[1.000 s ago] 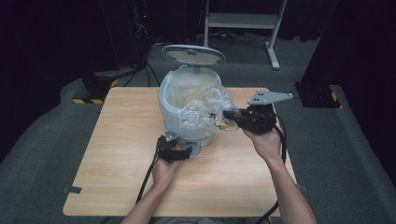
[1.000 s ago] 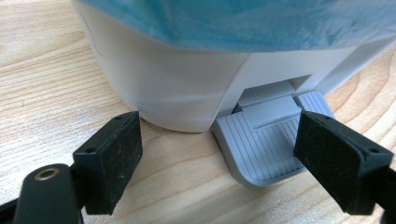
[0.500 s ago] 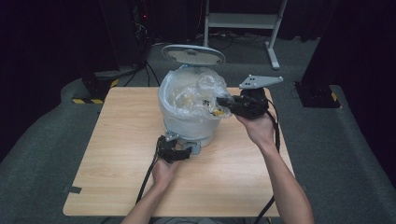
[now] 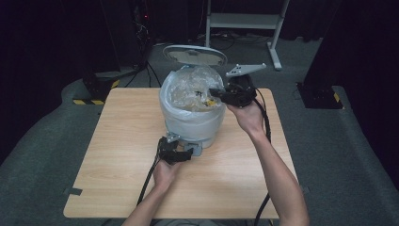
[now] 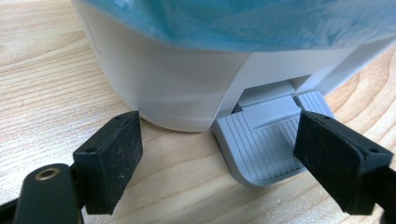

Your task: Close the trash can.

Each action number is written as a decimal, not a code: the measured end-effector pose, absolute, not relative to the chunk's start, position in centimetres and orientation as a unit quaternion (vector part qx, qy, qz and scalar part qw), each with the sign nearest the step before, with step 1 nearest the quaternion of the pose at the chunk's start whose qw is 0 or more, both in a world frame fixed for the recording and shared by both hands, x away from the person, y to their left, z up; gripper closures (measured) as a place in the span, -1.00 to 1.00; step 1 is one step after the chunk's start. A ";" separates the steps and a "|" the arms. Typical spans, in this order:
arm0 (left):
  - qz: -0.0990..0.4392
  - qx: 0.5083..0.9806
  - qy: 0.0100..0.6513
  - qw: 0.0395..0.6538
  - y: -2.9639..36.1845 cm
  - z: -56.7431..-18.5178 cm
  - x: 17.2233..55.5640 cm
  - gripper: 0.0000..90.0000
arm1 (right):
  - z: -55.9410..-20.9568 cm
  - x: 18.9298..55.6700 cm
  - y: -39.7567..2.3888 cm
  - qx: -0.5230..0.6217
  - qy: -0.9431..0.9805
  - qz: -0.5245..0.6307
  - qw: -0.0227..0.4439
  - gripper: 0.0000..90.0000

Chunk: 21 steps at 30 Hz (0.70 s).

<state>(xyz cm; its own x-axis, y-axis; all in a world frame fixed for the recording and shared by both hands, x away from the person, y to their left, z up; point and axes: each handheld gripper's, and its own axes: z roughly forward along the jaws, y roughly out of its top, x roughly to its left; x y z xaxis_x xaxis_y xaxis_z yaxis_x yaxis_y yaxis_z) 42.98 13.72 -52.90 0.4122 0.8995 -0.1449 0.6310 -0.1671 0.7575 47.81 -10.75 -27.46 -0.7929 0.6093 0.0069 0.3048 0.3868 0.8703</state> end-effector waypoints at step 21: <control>0.173 0.747 0.512 0.387 13.8 -52.9 43.0 -0.66 | -29.1 51.8 -8.5 0.308 0.828 0.444 0.153 0.86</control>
<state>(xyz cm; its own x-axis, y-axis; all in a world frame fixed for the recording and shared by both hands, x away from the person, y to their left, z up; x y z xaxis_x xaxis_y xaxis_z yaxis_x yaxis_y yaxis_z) 42.97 13.80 -52.88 0.4155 0.8990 -0.1383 0.6322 -0.1761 0.7546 51.76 -8.45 -29.11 -0.7642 0.6447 0.0199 0.3735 0.4172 0.8285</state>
